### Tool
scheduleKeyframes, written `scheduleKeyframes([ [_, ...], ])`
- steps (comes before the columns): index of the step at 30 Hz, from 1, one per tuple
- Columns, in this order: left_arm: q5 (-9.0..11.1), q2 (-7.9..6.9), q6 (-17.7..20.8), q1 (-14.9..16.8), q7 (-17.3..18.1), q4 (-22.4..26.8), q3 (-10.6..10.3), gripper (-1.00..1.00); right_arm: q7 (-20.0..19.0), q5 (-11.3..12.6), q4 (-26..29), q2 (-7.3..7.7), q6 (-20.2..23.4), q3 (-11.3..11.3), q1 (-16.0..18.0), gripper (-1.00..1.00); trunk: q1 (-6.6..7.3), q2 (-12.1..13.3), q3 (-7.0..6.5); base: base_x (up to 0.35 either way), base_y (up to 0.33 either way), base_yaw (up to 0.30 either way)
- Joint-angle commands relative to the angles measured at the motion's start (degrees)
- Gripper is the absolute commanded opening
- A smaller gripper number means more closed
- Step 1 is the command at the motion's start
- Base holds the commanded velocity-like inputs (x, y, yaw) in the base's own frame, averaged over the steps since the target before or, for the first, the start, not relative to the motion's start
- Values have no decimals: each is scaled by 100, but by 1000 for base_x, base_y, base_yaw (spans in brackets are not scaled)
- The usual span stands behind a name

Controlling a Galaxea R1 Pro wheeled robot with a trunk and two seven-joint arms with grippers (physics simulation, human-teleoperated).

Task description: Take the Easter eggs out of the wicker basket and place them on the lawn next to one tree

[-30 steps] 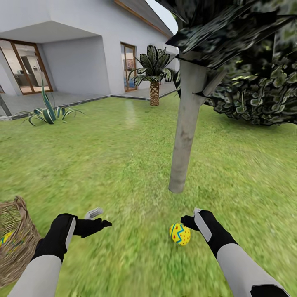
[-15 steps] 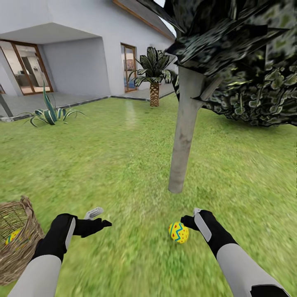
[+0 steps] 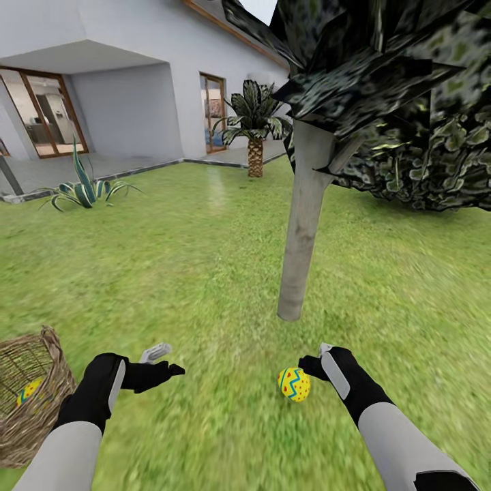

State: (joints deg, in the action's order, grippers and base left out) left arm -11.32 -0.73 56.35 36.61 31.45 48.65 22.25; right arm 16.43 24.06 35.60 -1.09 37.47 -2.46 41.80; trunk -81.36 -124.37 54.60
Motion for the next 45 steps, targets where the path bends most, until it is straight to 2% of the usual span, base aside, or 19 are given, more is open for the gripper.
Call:
scheduleKeyframes([
  [1,-63,3,17,4,56,5,16,100,54,62,8,3,14,-25,1,100,23,39,-13,0,0,0],
  [45,-79,-10,-3,4,55,5,16,100,77,61,8,-5,15,-11,3,100,990,1804,-803,0,0,0],
])
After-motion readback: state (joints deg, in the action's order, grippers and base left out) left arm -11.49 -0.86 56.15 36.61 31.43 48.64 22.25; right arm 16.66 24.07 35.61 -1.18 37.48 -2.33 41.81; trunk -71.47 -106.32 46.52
